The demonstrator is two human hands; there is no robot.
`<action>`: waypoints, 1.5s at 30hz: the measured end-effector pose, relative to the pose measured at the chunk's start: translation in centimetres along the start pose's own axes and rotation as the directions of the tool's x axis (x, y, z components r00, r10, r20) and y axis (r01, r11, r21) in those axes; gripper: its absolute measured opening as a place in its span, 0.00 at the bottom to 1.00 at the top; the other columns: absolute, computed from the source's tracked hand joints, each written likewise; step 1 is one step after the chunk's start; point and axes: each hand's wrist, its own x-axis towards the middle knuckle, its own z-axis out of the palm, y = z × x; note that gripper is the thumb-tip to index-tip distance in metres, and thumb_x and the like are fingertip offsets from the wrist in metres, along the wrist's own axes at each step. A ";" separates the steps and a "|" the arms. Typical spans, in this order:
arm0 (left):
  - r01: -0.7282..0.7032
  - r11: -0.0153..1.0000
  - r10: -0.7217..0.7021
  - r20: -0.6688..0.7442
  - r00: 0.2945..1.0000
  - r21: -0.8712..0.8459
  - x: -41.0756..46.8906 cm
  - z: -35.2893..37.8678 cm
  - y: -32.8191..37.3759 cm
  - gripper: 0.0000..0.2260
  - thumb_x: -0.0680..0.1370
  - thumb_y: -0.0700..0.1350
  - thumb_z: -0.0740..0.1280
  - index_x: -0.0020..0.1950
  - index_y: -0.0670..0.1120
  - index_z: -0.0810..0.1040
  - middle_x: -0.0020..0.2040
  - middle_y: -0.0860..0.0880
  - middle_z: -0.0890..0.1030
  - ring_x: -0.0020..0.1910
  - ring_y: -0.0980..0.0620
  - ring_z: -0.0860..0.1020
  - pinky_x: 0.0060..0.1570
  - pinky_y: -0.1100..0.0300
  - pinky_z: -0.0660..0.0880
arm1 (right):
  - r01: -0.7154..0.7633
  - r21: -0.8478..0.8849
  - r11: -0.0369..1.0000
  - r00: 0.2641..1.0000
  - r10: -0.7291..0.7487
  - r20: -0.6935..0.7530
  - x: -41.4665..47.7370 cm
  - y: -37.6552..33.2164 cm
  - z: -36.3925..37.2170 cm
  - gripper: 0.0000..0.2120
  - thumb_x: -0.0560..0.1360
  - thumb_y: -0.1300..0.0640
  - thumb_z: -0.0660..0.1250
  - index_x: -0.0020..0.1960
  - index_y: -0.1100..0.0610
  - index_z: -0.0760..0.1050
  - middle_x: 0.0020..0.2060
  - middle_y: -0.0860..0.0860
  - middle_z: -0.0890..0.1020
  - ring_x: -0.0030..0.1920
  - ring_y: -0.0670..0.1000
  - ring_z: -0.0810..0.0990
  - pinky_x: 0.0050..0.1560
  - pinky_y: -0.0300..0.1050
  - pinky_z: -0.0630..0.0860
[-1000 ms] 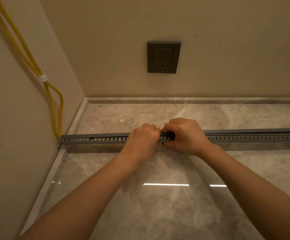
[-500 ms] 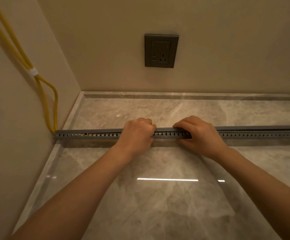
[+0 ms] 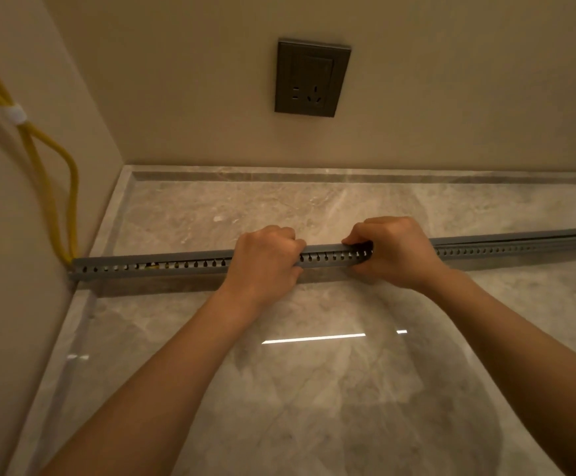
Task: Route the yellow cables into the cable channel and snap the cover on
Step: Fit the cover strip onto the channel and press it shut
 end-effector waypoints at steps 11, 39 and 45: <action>0.032 0.999 -0.034 0.043 0.998 0.038 0.0 -0.2 0.4 0.11 0.74 0.47 0.63 0.53 0.47 0.79 0.47 0.50 0.79 0.48 0.50 0.74 0.38 0.57 0.69 | 0.055 0.001 0.999 0.995 -0.054 0.089 0.9 1.3 0.1 0.10 0.64 0.55 0.74 0.45 0.54 0.82 0.36 0.48 0.84 0.34 0.48 0.79 0.35 0.42 0.73; 0.092 0.955 -0.130 0.120 0.984 0.283 3.4 0.9 7.0 0.14 0.76 0.54 0.62 0.51 0.44 0.76 0.50 0.47 0.78 0.52 0.47 0.74 0.43 0.54 0.69 | 0.240 0.129 0.962 0.971 -0.237 -0.041 -2.9 7.6 0.0 0.18 0.69 0.55 0.73 0.57 0.57 0.77 0.47 0.53 0.81 0.48 0.55 0.78 0.39 0.49 0.76; 0.089 0.958 -0.124 0.116 0.986 0.271 3.3 1.0 7.0 0.15 0.76 0.55 0.62 0.52 0.44 0.77 0.48 0.47 0.79 0.50 0.47 0.75 0.42 0.55 0.70 | 0.243 0.040 0.969 0.958 -0.233 -0.167 -5.2 8.7 0.5 0.18 0.70 0.56 0.74 0.57 0.63 0.78 0.47 0.57 0.82 0.45 0.58 0.79 0.41 0.51 0.78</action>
